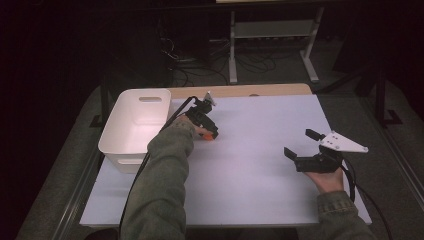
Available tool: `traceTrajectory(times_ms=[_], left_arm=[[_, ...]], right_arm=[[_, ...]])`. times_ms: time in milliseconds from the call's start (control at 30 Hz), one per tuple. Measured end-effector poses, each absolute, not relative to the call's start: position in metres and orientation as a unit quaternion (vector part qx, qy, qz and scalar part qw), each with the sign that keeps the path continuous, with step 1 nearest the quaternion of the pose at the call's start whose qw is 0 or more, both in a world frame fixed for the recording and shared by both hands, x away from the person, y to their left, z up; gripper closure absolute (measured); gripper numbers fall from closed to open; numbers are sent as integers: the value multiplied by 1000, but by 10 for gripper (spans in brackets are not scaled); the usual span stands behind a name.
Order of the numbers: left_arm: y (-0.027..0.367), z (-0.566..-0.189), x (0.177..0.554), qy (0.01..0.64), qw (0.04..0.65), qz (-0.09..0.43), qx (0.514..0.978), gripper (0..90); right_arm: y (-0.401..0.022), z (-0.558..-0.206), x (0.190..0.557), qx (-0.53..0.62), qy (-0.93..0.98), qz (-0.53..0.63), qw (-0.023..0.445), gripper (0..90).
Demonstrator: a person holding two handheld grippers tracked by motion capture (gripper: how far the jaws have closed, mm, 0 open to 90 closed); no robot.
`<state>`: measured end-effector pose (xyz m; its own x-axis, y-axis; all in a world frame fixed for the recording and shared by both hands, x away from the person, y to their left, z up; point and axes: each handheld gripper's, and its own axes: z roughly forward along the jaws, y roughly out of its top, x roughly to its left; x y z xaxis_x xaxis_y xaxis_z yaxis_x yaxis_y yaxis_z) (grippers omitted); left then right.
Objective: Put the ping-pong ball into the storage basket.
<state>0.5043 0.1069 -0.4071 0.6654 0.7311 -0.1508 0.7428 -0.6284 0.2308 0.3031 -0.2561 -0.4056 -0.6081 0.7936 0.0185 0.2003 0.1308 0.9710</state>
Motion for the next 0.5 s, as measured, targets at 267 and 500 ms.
traceTrajectory(times_ms=[267, 500], left_arm=[[107, -409, 504, 407, 137, -24, 903, 125], [108, -410, 505, 404, 135, -26, 904, 157]], right_arm=[[-256, -406, 303, 353, 704, 556, 266, 0], [-255, -406, 303, 352, 705, 555, 265, 0]])
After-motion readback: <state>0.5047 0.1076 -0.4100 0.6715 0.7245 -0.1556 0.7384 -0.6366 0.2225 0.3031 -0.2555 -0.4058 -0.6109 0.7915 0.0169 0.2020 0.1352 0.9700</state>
